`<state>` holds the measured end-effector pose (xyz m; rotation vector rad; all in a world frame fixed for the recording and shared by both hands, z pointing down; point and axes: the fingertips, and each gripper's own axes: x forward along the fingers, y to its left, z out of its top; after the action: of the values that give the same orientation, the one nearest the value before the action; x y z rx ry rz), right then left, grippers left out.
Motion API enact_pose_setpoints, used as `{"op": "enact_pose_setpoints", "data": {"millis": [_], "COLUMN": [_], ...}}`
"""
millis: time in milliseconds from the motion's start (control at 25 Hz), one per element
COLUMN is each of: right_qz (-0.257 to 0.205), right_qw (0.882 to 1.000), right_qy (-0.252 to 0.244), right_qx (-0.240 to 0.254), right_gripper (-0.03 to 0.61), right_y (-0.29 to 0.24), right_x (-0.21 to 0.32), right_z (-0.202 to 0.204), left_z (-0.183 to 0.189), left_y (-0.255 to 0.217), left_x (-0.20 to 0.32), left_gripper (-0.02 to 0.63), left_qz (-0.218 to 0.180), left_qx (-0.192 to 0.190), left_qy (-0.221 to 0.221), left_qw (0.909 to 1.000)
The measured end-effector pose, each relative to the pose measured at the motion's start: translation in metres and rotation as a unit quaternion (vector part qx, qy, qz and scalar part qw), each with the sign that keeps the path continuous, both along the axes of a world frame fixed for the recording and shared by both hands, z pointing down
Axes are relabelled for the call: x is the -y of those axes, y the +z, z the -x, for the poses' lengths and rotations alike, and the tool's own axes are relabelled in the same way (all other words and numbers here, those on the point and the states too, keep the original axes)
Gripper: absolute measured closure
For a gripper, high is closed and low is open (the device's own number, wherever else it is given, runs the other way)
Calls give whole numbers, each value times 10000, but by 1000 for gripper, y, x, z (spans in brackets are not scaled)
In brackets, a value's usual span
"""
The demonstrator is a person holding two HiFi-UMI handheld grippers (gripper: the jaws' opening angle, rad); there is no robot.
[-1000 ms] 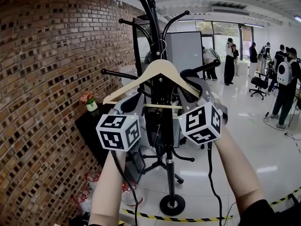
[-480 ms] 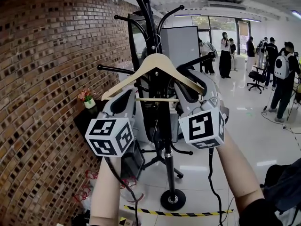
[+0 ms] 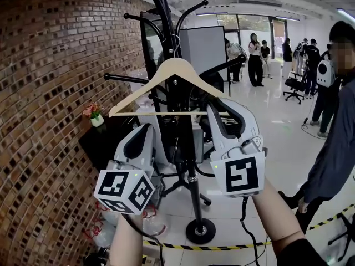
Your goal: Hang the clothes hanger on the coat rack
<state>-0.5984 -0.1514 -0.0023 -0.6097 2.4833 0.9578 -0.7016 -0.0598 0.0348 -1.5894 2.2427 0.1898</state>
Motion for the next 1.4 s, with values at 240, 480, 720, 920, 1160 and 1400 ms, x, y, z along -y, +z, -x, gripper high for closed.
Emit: {"op": "enact_pose_setpoints", "data": {"millis": [240,480,720,920,1160,1400], "right_qz": [506,1042,1370,1581,1870,2344], "right_qw": [9985,9939,9885,9814,9693,9516], "right_qy": [-213,-318,-320,-393,-631,-833], "right_qx": [11,-188,-561,-1017,-1464,-1806], "right_gripper": [558,571,572,572,572,572], "right_y": [35,85,131,181,238,272], "right_x": [2,2,9,9,5,10], "right_z": [-11,-16,-9,2,14,17], "left_z": [-8,-8,-7,-8,-5,-8], "left_y": [28,68,119,178,227,240], "left_x": [-5,-5,10,22,39,48], "left_gripper": [609,609,609,609,609,609], "left_qz": [10,115,268,664,924,1036], "left_qx": [-265,-486,-633,-754,-1043,-1107], "left_qy": [-122,-339,-267,-236,-272,-323], "left_qw": [9996,9982,9973,9947,9899,9879]}}
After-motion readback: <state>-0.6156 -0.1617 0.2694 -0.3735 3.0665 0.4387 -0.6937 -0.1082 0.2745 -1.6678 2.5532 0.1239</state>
